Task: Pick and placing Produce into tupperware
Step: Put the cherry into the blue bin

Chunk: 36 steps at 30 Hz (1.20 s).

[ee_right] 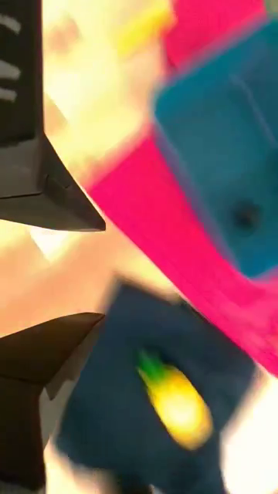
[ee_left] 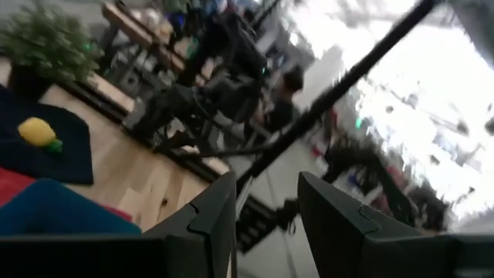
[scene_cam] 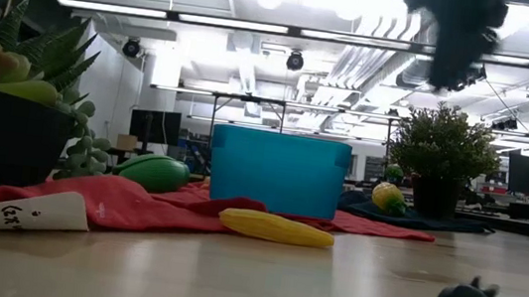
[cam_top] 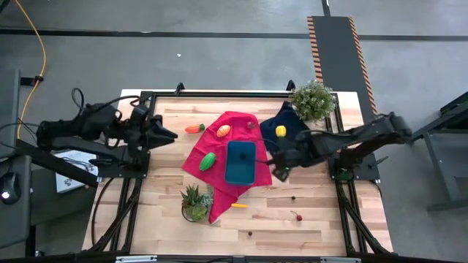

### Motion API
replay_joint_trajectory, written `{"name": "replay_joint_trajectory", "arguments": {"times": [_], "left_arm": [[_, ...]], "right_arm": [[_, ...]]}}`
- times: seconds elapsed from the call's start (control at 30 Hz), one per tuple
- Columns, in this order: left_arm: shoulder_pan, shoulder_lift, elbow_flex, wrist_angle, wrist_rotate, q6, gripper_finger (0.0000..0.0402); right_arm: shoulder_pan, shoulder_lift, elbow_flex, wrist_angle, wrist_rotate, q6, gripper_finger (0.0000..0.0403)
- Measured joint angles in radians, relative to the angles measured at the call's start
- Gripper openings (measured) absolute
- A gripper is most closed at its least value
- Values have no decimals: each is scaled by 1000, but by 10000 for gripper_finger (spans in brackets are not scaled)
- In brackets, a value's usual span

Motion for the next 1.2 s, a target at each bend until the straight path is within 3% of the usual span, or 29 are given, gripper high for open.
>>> {"name": "replay_joint_trajectory", "arguments": {"times": [0.17, 0.4, 0.83, 1.2], "left_arm": [[0, 151, 170, -139, 24, 36, 129], [-30, 255, 239, -236, 23, 23, 129], [-204, 306, 240, -239, -135, -24, 129], [-241, 308, 239, -242, -169, -25, 129]], "right_arm": [[70, -192, -265, 243, -266, 248, 174], [207, -289, -397, 442, -308, 469, 166], [346, -29, -264, 337, -308, 576, 135], [413, 169, -190, 328, -364, 684, 135]]}}
